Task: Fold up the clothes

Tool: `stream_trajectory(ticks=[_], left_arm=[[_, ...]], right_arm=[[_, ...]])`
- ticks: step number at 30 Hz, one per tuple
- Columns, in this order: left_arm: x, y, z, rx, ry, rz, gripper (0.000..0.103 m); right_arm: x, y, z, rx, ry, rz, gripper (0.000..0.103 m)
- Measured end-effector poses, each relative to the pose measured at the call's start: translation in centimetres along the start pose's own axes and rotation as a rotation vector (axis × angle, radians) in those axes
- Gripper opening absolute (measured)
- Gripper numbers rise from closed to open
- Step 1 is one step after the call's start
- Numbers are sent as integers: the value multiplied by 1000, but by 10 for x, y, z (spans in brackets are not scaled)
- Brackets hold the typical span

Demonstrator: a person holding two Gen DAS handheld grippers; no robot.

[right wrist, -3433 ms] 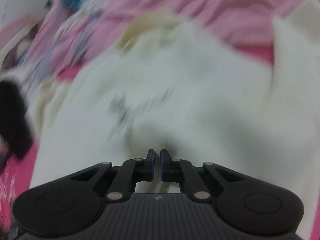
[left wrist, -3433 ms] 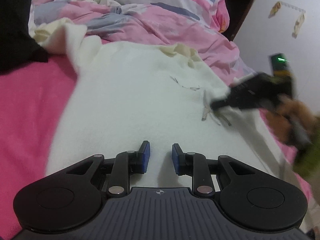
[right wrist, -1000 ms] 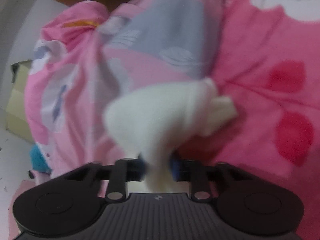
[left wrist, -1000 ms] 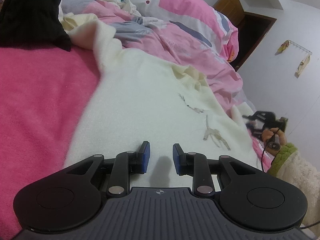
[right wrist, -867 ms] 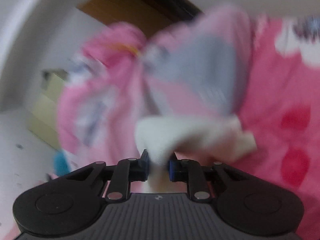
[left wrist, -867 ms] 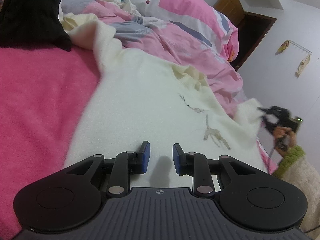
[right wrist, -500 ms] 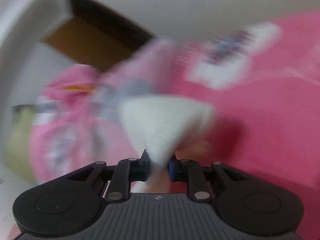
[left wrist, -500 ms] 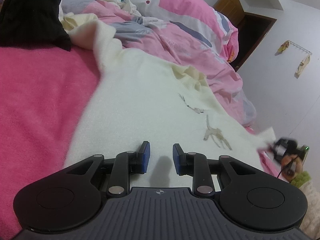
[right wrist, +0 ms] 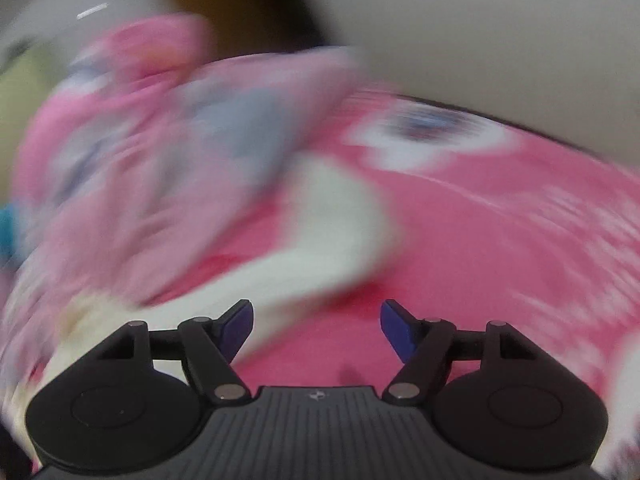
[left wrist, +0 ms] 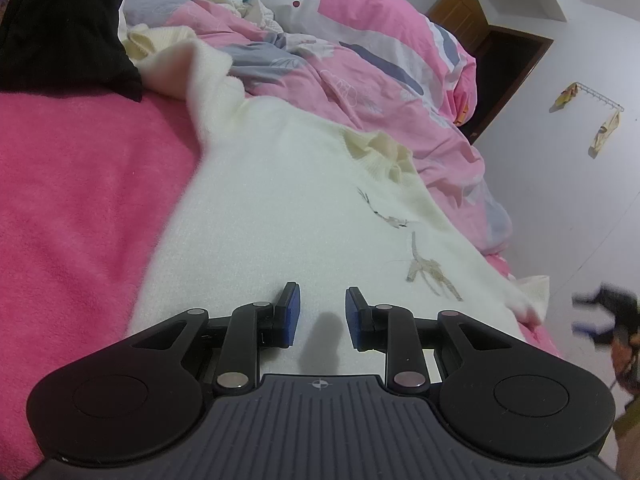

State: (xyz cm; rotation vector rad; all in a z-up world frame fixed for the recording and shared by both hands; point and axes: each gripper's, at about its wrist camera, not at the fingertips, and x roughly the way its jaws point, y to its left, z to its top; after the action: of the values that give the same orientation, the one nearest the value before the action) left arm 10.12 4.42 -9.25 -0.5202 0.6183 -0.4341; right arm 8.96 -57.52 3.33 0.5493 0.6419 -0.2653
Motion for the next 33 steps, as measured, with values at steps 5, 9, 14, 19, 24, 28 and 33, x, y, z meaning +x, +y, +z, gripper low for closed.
stream_trajectory(ticks=[5,9,14,19,24,28,33], left_arm=[[0,-1,0,4,2,4,26],[1,-4,0,20,6,18,26],[1,-4,0,27,9,21,26],[2,-4,-1,28,9,20,26],[2,-7,-1,43,9,32,26],[2,-10,-1,62,9,46,26],[2,-9,-1,63,8,46,26]], right_arm=[[87,120,11,-453,34,204,74],[177,177,9,-599,142,143,74],[241,184,-1,-626,339,172,75],[231,187,-16,-727,370,172,60],[195,205,-42,-910,254,125,13],[167,214,-41,-973,44,37,12],[180,206,-39,-985,-55,-99,11]])
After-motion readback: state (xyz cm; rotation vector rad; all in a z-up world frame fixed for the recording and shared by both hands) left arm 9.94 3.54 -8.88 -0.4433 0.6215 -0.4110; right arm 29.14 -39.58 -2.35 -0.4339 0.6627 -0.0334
